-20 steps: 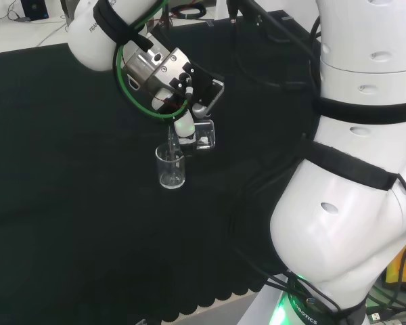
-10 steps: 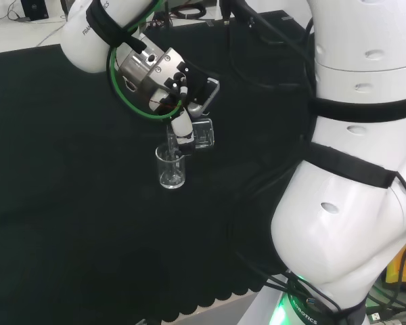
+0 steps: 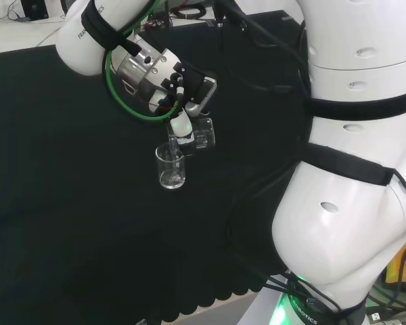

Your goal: Pour the water from the handheld beaker into the one on the table.

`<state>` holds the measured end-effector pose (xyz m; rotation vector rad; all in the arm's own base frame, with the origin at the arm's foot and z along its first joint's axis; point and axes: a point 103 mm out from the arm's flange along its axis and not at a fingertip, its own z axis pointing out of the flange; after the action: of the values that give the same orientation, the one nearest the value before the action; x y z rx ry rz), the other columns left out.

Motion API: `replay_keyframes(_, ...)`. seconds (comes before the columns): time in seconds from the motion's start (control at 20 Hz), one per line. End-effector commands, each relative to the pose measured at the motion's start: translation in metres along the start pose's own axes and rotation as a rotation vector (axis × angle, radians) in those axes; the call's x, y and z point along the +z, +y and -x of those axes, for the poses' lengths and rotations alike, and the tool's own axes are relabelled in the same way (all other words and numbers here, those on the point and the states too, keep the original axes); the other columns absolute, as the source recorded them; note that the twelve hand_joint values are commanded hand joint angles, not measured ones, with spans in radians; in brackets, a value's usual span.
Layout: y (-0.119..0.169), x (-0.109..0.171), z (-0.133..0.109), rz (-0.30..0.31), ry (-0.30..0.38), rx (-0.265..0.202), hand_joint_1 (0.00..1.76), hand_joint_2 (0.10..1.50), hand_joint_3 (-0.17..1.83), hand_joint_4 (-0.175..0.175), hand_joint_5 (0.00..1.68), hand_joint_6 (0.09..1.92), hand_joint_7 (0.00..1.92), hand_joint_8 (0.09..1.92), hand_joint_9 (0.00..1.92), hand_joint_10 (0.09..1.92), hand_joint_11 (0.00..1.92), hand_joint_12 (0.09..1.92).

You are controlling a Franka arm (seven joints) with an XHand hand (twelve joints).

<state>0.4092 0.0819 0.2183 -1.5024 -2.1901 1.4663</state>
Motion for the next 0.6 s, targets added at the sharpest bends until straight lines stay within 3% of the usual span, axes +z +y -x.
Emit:
replay_keyframes(0.05,0.0012,-0.0005,0.0003,-0.012,-0.036,0.012,1.19,1.05,-0.17,-0.062,1.33,0.47,1.46,0.98,1.65,0.65,1.42,0.77)
replay_keyframes(0.6,0.0035,-0.0063,-0.0009,-0.045,-0.058,0.022,1.19,1.05,-0.17,-0.063,1.33,0.48,1.46,0.98,1.65,0.65,1.43,0.77)
